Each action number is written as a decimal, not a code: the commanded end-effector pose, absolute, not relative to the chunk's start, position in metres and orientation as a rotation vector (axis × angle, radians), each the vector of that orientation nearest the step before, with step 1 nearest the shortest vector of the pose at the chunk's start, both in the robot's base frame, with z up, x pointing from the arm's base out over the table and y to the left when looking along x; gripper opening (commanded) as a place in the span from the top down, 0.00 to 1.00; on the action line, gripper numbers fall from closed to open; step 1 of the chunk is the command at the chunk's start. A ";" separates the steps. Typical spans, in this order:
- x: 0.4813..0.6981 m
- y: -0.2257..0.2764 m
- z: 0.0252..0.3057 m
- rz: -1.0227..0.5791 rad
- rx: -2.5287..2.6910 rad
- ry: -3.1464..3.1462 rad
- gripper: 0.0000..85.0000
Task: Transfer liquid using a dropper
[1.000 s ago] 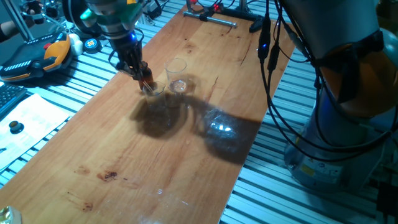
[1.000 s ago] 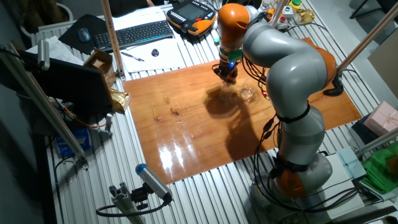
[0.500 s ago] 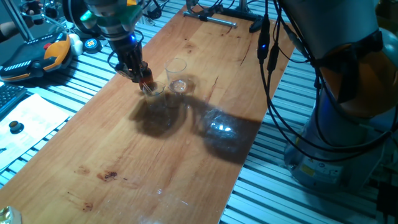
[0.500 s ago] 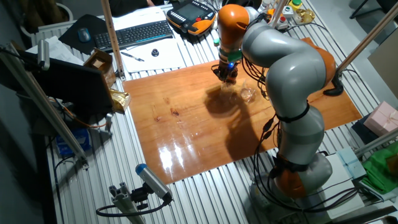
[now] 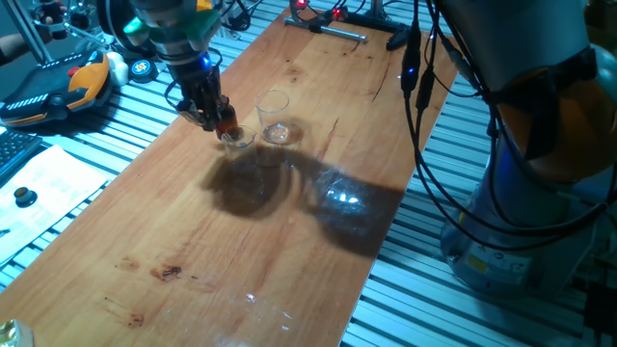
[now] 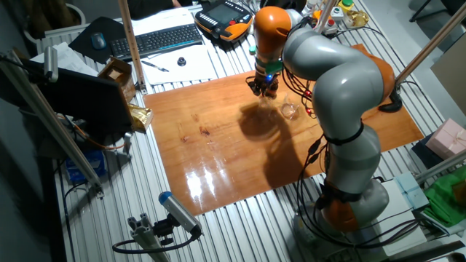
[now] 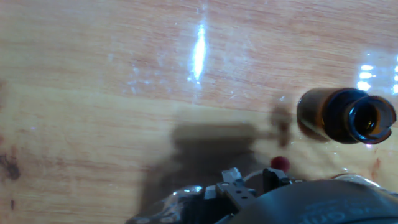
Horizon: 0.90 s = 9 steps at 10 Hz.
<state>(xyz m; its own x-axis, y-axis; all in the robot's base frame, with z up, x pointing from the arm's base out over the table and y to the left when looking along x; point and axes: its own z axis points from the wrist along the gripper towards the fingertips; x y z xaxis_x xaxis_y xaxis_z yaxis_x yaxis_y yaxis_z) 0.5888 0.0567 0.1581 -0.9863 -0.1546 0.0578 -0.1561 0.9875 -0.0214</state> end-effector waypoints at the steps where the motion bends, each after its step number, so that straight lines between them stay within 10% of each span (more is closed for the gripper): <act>1: 0.588 0.059 0.165 0.033 0.233 -3.070 0.65; 9: 0.570 0.056 0.220 0.035 0.228 -3.047 0.99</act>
<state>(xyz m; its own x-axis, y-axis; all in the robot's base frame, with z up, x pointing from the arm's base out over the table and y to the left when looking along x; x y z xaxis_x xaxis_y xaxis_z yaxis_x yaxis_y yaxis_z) 0.5698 0.0564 0.2199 -0.9848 -0.1495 0.0881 -0.1514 0.9884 -0.0152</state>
